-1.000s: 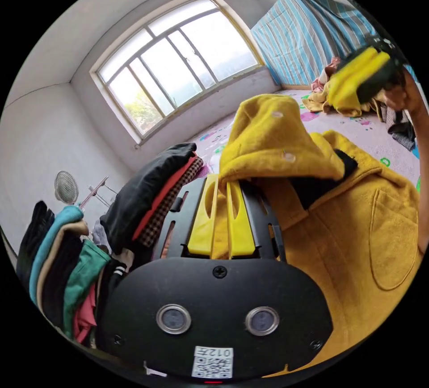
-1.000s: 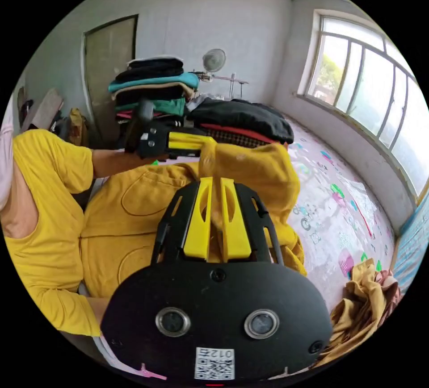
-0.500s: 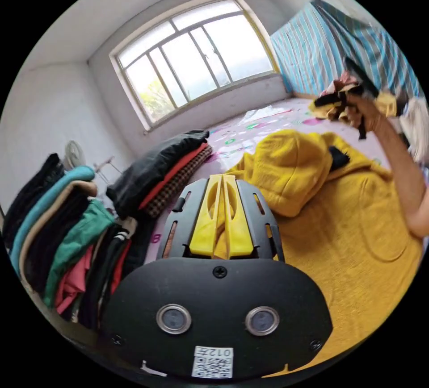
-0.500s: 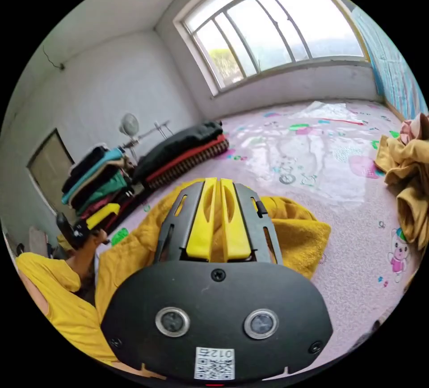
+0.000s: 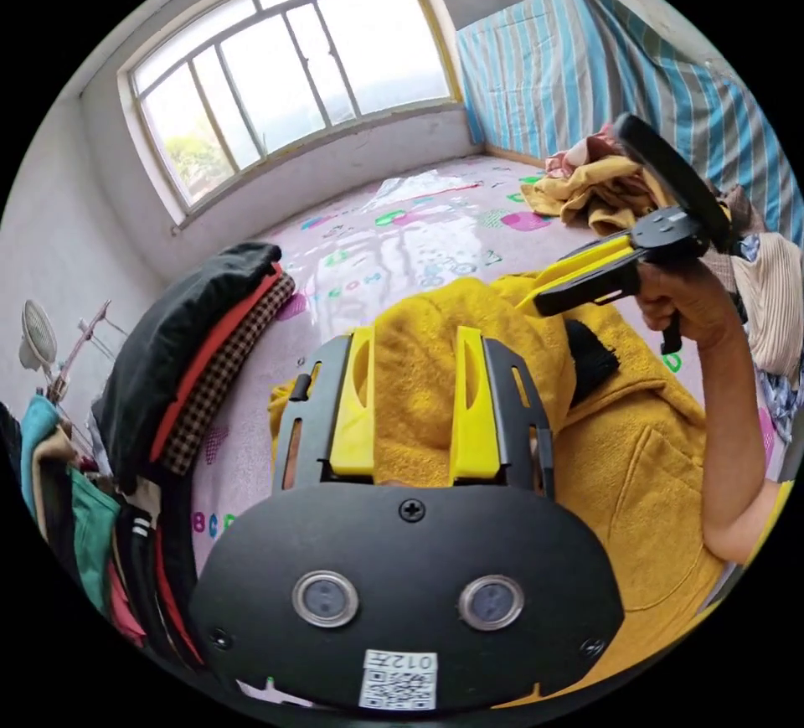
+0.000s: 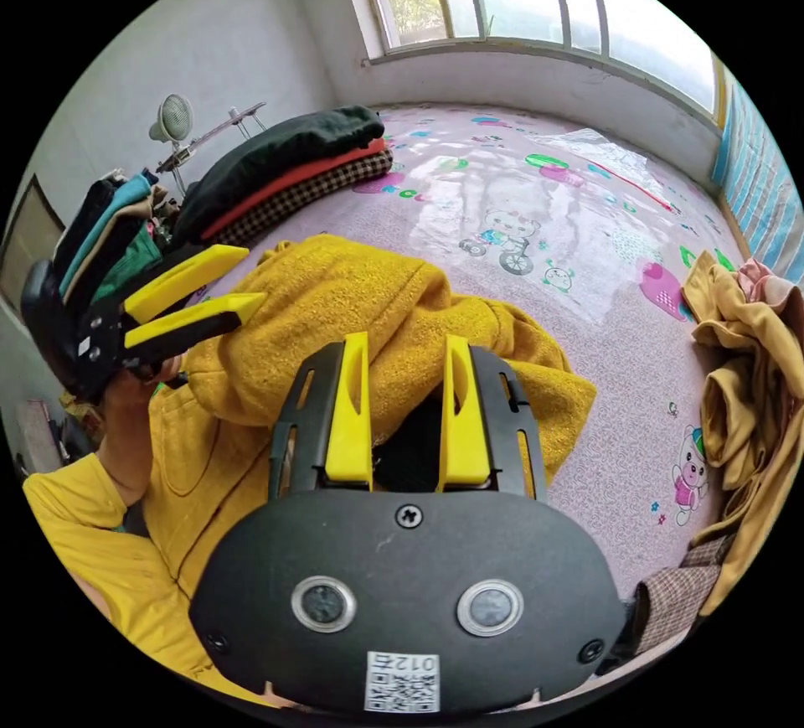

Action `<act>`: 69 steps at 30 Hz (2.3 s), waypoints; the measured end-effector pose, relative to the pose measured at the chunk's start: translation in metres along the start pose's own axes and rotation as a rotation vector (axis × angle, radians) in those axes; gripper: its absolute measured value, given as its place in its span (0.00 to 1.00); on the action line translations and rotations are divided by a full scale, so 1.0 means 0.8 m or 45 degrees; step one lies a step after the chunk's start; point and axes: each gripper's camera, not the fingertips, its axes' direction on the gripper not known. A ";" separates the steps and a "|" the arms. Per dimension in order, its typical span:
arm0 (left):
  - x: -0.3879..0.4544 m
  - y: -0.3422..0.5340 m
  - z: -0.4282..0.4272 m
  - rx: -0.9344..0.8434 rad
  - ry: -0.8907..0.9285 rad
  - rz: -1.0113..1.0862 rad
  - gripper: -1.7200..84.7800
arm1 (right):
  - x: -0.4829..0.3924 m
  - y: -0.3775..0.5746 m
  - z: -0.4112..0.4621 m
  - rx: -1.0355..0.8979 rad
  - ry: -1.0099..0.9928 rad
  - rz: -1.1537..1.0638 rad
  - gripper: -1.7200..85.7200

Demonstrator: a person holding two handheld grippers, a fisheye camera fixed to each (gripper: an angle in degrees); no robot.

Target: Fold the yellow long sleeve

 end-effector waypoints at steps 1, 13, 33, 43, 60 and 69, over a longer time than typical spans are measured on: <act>-0.033 0.005 0.005 -0.001 0.108 -0.104 0.16 | 0.002 -0.004 0.009 -0.038 -0.003 0.002 0.16; -0.187 -0.020 0.037 -0.070 0.300 -0.107 0.15 | -0.037 -0.034 0.027 0.007 0.232 0.020 0.13; -0.411 -0.027 0.105 -0.052 0.892 -0.392 0.06 | -0.090 -0.013 0.079 -0.159 0.566 -0.013 0.08; -0.534 0.006 0.126 0.096 1.247 -0.723 0.05 | 0.034 0.088 -0.011 0.220 -0.209 0.436 0.05; -0.554 -0.015 0.119 0.005 1.248 -0.633 0.05 | -0.278 0.093 -0.028 0.376 0.237 -0.510 0.17; -0.535 -0.018 0.105 0.002 1.244 -0.617 0.05 | -0.407 0.076 0.081 0.097 0.736 -0.939 0.08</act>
